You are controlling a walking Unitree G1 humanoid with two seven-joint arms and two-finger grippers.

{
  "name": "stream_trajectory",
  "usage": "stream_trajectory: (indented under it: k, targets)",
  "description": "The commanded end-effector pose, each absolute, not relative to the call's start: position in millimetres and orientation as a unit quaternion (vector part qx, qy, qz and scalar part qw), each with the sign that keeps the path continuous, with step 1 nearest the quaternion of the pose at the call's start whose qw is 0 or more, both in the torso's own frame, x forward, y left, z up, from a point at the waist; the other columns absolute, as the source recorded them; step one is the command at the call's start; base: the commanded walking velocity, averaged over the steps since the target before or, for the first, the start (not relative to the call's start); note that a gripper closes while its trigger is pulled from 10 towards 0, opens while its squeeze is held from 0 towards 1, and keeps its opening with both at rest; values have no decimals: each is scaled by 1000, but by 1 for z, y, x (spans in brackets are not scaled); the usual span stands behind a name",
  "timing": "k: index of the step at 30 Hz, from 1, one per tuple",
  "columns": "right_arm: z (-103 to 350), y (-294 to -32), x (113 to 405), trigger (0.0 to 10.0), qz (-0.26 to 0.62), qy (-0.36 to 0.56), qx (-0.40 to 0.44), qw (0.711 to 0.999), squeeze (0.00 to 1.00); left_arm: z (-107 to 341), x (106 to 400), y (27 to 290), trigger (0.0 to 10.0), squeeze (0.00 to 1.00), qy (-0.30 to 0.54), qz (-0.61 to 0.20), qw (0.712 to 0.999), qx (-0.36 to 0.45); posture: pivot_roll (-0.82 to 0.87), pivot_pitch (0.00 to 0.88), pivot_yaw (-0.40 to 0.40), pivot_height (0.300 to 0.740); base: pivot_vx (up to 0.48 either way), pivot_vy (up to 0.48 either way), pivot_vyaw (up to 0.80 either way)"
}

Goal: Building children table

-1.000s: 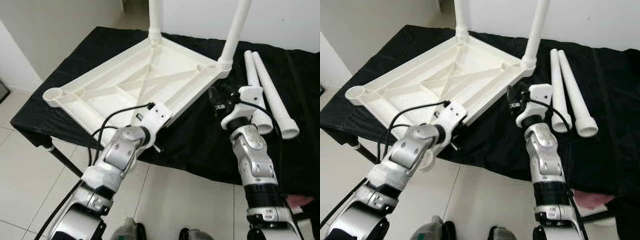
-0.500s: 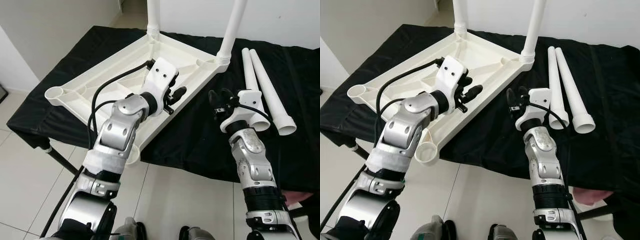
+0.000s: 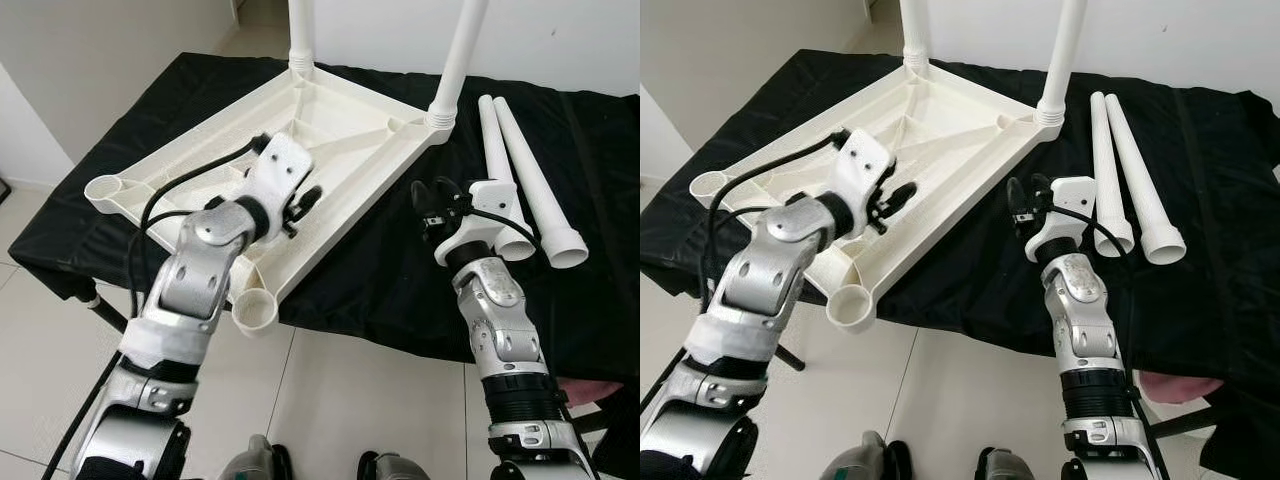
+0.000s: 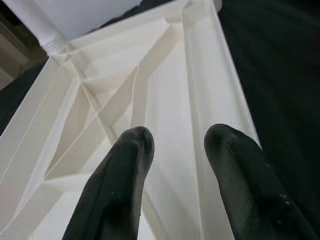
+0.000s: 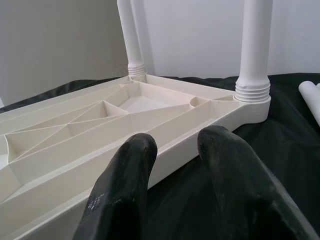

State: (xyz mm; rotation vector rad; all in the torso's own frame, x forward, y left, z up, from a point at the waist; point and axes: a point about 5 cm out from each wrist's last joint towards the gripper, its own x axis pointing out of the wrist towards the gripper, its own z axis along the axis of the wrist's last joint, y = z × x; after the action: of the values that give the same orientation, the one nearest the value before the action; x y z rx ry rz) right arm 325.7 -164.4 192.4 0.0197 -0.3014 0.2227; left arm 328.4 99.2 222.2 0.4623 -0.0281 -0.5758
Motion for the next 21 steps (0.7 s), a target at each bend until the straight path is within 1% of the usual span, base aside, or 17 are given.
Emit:
stream_trajectory:
  k: [1,2,4,5,6,7,8,9,10,13,14,15,16,17,19,21]
  targets:
    - [191,-164,324,10000,113,-149,6,982,0,217,322,106,10000,0,-2,-283,928,241,-91,86,70,740,0,0,0]
    - [191,-164,324,10000,113,-149,6,982,0,213,319,109,10000,0,10,-296,925,239,-89,87,68,740,0,0,0]
    - [191,-164,324,10000,113,-149,6,982,0,213,319,109,10000,0,10,-296,925,239,-89,87,68,740,0,0,0]
    - [191,-163,323,10000,114,-149,6,982,0,209,314,119,10000,0,24,-309,918,249,-88,92,68,740,0,0,0]
    - [191,-163,323,10000,114,-149,6,982,0,209,314,119,10000,0,24,-309,918,249,-88,92,68,740,0,0,0]
    - [191,-163,322,10000,114,-149,5,982,0,208,312,127,10000,0,32,-311,914,257,-88,92,68,740,0,0,0]
    - [191,-163,322,10000,114,-149,5,982,0,208,312,127,10000,0,32,-311,914,257,-88,92,68,740,0,0,0]
    - [190,-164,322,10000,114,-148,5,982,0,208,312,135,10000,0,38,-314,908,275,-88,92,68,740,0,0,0]
    - [190,-164,322,10000,114,-148,5,982,0,208,312,135,10000,0,38,-314,908,275,-88,92,68,740,0,0,0]
    - [190,-164,322,10000,114,-147,4,983,0,211,312,148,10000,0,49,-325,892,310,-84,95,66,740,0,0,0]
    - [190,-164,322,10000,114,-147,4,983,0,210,310,153,10000,0,58,-337,881,328,-80,104,65,740,0,0,0]
    - [190,-164,322,10000,114,-147,4,983,0,210,310,153,10000,0,58,-337,881,328,-80,104,65,740,0,0,0]
    - [190,-164,322,10000,114,-146,4,983,0,208,309,157,10000,0,66,-346,872,340,-80,104,65,740,0,0,0]
    - [190,-164,322,10000,114,-146,4,983,0,208,309,157,10000,0,66,-346,872,340,-80,104,65,740,0,0,0]
    - [190,-165,322,10000,114,-146,3,983,0,205,306,162,10000,0,82,-363,854,363,-76,109,64,740,0,0,0]
    - [190,-165,322,10000,114,-146,3,983,0,203,305,162,10000,0,87,-372,850,364,-75,111,62,740,0,0,0]
